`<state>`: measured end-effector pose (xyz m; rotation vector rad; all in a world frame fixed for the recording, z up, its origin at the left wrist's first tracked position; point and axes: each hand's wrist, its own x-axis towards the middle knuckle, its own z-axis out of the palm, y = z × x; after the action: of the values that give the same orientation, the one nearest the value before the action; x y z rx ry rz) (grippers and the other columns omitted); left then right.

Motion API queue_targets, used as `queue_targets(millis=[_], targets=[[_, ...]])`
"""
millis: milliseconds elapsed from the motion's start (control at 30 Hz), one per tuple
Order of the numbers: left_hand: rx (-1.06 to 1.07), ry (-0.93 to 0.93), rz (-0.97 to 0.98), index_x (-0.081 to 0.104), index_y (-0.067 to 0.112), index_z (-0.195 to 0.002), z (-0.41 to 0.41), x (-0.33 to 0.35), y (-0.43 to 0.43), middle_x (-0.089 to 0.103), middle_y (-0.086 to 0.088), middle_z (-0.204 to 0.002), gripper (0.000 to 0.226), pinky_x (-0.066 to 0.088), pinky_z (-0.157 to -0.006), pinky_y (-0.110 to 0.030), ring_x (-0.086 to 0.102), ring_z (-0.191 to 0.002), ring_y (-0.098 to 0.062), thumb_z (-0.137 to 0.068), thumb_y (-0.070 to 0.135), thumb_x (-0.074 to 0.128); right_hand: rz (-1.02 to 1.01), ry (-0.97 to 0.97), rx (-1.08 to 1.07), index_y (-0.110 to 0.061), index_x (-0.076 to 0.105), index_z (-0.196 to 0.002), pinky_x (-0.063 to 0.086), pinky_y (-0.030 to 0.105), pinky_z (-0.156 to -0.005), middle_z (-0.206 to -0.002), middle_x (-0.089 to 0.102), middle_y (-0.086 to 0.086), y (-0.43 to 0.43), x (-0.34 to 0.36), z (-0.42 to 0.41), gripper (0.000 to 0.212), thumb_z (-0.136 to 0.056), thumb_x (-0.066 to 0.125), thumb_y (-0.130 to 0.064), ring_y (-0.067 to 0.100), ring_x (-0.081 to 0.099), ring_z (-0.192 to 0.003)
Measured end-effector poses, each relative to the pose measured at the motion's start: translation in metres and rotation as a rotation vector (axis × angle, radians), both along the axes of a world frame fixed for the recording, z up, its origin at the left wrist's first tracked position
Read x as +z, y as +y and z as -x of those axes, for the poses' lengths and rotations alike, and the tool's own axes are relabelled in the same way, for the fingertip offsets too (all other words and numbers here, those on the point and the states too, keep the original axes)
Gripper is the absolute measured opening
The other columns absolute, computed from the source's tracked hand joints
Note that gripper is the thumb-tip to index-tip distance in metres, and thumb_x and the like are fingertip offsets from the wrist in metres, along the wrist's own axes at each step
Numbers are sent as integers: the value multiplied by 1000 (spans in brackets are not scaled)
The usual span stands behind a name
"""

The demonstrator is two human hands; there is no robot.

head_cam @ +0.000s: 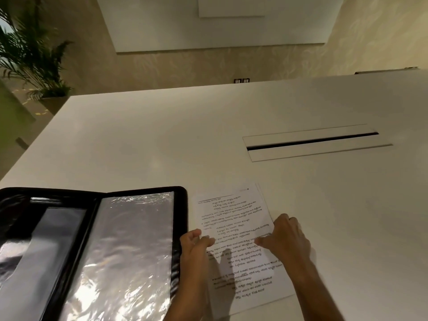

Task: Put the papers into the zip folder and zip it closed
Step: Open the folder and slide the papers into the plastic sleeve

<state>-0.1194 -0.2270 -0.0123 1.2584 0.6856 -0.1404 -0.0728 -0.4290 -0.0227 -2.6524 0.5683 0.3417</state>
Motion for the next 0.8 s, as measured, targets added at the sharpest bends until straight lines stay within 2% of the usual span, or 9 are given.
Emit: queue_targets(millis=[100, 167, 200, 267, 367, 467, 533, 700, 800], targets=[[-1, 37, -7, 58, 24, -119, -1, 4, -1, 69, -10, -127, 38, 53, -105, -56, 66, -117, -34, -86, 18, 76, -38, -4, -30, -11, 50, -121, 54, 39, -80, -113, 61, 3, 1, -3, -1, 81, -69, 100, -49, 27, 66, -105], [-6, 64, 3, 58, 31, -113, -3, 1, -1, 70, -11, -126, 46, 54, -106, -64, 67, -117, -39, -70, 29, 76, -83, -4, -48, -11, 49, -118, 61, 44, -82, -112, 66, 5, 0, -3, -3, 82, -66, 103, -45, 27, 69, -100], [-17, 72, -2, 58, 33, -110, -4, -1, 0, 68, -12, -126, 44, 55, -104, -64, 67, -116, -39, -70, 30, 75, -100, 2, -55, -10, 49, -118, 64, 46, -83, -111, 66, 5, 0, -2, -4, 82, -66, 103, -43, 28, 71, -99], [-39, 65, -24, 57, 33, -111, -5, 0, 0, 64, -12, -125, 33, 57, -94, -54, 64, -110, -34, -85, 22, 75, -133, 21, -65, -8, 51, -118, 66, 49, -84, -110, 68, 5, -1, -2, -6, 83, -63, 105, -39, 28, 72, -98], [-34, 36, -3, 56, 24, -116, -5, -8, 2, 62, -10, -120, 28, 47, -75, -36, 59, -98, -23, -96, 8, 67, -157, 34, -67, -10, 54, -116, 67, 50, -81, -111, 70, 6, -5, -11, -10, 83, -58, 105, -41, 28, 73, -96], [-48, 21, -21, 55, 25, -112, -4, -9, 3, 64, -13, -123, 26, 47, -77, -37, 61, -98, -27, -96, 7, 67, -125, 14, -69, -15, 50, -121, 64, 49, -89, -118, 58, 7, 0, -8, -6, 80, -64, 101, -38, 28, 63, -106], [-59, 4, -28, 55, 24, -114, -4, -6, 3, 62, -15, -127, 27, 46, -73, -35, 62, -97, -25, -96, 8, 67, -109, -25, -78, -17, 46, -122, 62, 49, -92, -118, 51, 8, 5, -6, -2, 76, -70, 98, -33, 29, 57, -111], [-80, 3, -59, 55, 18, -125, -4, -9, 3, 58, -14, -132, 33, 42, -62, -27, 59, -89, -17, -98, 6, 69, -183, -129, -88, -23, 36, -107, 66, 53, -69, -106, 61, 5, 10, -16, 3, 67, -69, 91, -21, 27, 70, -87], [-92, 5, -61, 56, 19, -128, -2, -8, 3, 54, -14, -137, 35, 42, -62, -27, 58, -90, -17, -98, 7, 69, -255, -171, -140, -18, 41, -111, 66, 53, -66, -102, 62, 2, 16, -7, 10, 62, -75, 91, -13, 24, 73, -80]])
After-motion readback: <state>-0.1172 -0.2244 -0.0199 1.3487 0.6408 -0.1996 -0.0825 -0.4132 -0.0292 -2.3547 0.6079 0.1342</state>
